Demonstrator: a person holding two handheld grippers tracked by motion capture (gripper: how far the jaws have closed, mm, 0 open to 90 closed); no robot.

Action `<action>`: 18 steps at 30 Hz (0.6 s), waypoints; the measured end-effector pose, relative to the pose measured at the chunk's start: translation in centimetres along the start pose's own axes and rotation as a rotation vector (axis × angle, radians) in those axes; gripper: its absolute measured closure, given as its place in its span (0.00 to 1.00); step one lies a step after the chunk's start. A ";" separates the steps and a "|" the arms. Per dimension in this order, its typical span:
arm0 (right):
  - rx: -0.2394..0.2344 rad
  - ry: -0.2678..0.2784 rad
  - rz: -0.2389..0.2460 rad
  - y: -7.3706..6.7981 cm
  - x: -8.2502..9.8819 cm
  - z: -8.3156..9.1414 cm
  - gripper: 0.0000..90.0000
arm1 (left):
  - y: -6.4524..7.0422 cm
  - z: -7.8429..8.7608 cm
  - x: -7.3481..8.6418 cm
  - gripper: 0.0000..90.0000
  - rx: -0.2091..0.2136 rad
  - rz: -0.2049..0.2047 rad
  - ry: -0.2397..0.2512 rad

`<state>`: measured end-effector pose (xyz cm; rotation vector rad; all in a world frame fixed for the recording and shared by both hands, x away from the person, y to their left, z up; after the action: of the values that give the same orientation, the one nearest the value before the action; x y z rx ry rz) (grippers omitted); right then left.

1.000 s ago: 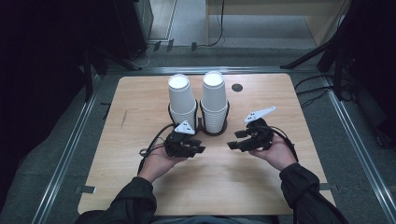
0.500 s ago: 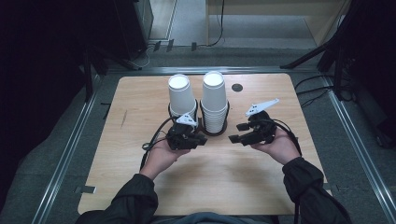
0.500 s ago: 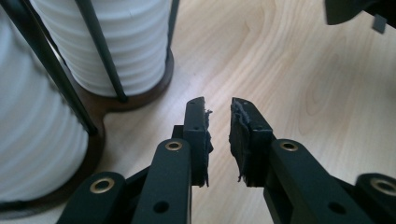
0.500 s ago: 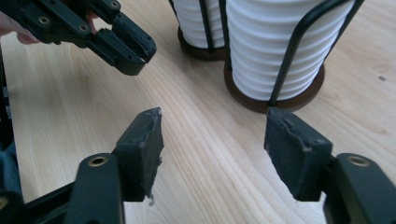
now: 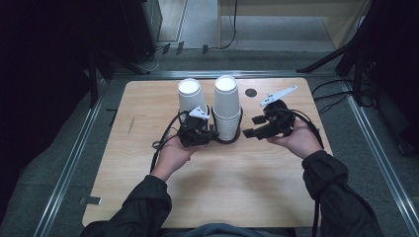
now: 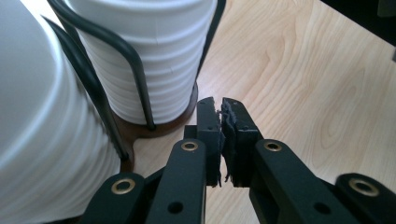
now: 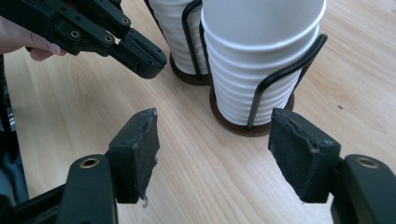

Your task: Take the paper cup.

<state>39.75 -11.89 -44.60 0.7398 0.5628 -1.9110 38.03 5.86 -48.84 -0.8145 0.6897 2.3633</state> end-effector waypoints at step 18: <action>0.060 -0.004 -0.004 2.4 -5.0 0.0 0.32 | -0.2 -1.0 -3.0 0.98 -0.111 0.012 0.073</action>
<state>43.65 -9.82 -41.21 0.7739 0.5067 -1.9396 40.52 4.43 -47.60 -0.9512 0.5986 2.4101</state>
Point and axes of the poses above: each handheld gripper's, and its own axes: z roughly backward along the jaws, x roughly out of its underside, y roughly to its right, the point moved 7 cm from there along -z, roughly forward along the jaws, and after that the axes turned 9 degrees about z, right-handed, at the moved point
